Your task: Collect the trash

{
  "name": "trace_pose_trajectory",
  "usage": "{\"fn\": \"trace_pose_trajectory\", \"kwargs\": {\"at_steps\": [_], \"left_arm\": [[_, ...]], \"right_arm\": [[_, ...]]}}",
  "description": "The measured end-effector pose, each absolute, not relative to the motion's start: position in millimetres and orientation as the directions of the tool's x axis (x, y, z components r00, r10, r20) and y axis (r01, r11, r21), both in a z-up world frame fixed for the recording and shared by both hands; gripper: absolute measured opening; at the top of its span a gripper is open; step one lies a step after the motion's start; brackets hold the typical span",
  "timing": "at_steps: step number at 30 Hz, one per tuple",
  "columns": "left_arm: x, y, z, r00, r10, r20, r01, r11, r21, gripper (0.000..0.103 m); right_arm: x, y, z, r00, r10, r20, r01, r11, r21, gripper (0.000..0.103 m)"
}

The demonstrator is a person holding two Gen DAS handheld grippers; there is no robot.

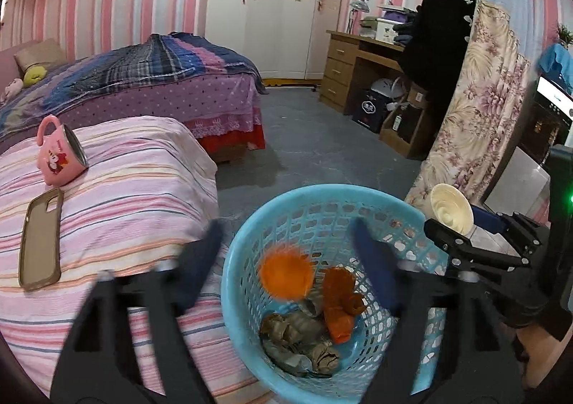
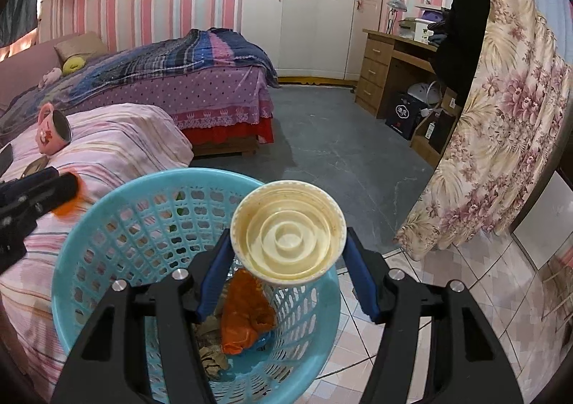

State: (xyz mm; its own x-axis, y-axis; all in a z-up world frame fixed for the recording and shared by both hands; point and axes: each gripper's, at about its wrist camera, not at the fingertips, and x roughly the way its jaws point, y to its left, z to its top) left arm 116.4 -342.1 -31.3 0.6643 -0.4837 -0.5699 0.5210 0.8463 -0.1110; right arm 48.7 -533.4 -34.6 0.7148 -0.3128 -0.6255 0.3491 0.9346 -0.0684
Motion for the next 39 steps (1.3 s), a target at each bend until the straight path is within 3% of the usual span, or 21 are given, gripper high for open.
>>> {"fn": "trace_pose_trajectory", "kwargs": {"at_steps": [3,12,14,16,20,29,35,39], "left_arm": [[113.8,-333.2,-30.3,0.694,-0.456,-0.558,0.499,0.862,-0.083,0.094],[118.4,-278.1,-26.9,0.739,-0.375,-0.56,0.401,0.912,-0.08,0.097],[115.3,-264.6,-23.1,0.753,-0.356,-0.554,0.382,0.921,-0.072,0.097],[112.7,-254.3,-18.7,0.763,-0.338,-0.551,0.368,0.928,-0.06,0.097],[100.2,-224.2,-6.2,0.797,-0.298,-0.525,0.33,0.943,-0.034,0.097],[62.3,-162.6,13.6,0.834,-0.257,-0.488,0.287,0.958,-0.013,0.098],[34.9,-120.0,15.4,0.854,-0.2,-0.48,0.232,0.973,0.006,0.098],[26.7,-89.8,6.6,0.834,-0.201,-0.514,0.203,0.978,-0.054,0.098]], "right_arm": [[48.8,-533.0,-34.5,0.716,-0.313,-0.624,0.349,0.935,-0.069,0.061],[53.5,-520.1,-31.3,0.728,-0.298,-0.618,0.326,0.943,-0.071,0.061],[56.3,-514.4,-30.6,0.732,-0.29,-0.617,0.32,0.945,-0.066,0.069],[57.8,-510.8,-29.2,0.733,-0.296,-0.612,0.326,0.943,-0.066,0.086],[65.0,-500.3,-28.5,0.729,-0.295,-0.617,0.33,0.942,-0.06,0.097],[64.3,-453.1,-13.3,0.769,-0.24,-0.593,0.271,0.962,-0.037,0.098],[48.7,-402.9,0.6,0.82,-0.123,-0.559,0.171,0.985,0.035,0.098],[31.9,-362.8,-1.8,0.819,-0.079,-0.569,0.104,0.994,0.011,0.098]]}}
